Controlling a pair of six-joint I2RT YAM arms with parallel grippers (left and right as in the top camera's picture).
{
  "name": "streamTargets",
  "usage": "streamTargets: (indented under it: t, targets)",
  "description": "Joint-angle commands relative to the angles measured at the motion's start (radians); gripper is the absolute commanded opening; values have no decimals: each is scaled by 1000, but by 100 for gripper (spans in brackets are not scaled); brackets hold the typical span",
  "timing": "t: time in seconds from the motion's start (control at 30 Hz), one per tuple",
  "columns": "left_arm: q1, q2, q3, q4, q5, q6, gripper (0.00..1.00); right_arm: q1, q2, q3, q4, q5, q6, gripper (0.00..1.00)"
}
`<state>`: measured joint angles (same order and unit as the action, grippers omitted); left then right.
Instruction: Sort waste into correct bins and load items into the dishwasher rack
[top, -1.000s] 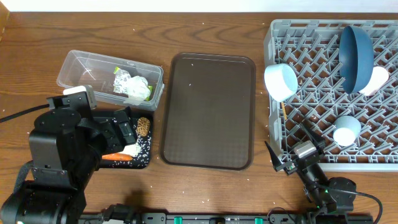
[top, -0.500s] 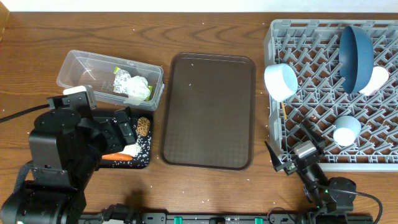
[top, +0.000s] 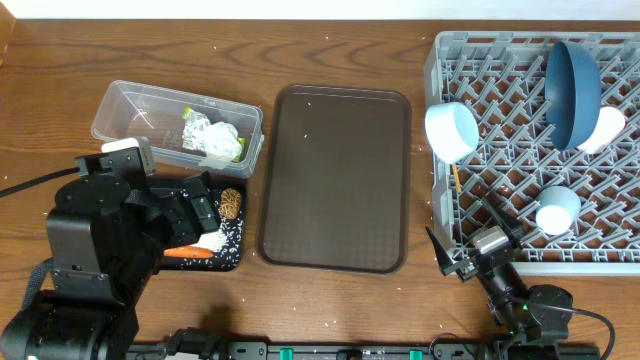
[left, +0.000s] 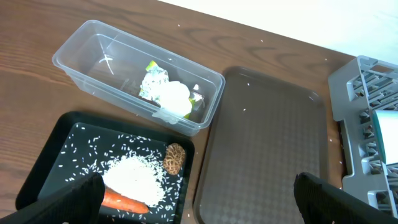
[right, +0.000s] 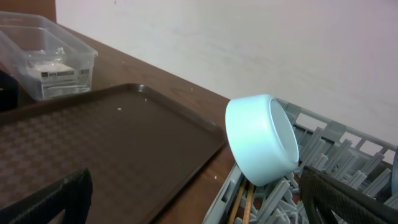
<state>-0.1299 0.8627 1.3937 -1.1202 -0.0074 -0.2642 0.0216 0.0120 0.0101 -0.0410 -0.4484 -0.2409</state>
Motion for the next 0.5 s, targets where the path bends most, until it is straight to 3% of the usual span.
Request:
streamTargets:
  t: [0.0, 0.3, 0.47]
  targets:
    - [-2, -11, 4, -2, -12, 9, 98, -8, -6, -5, 0, -4, 16, 99]
    - [1, -98, -39, 103, -11, 40, 98, -8, -6, -5, 0, -4, 16, 99]
    - [5, -200, -117, 258, 47, 227, 98, -8, -6, -5, 0, -4, 16, 99]
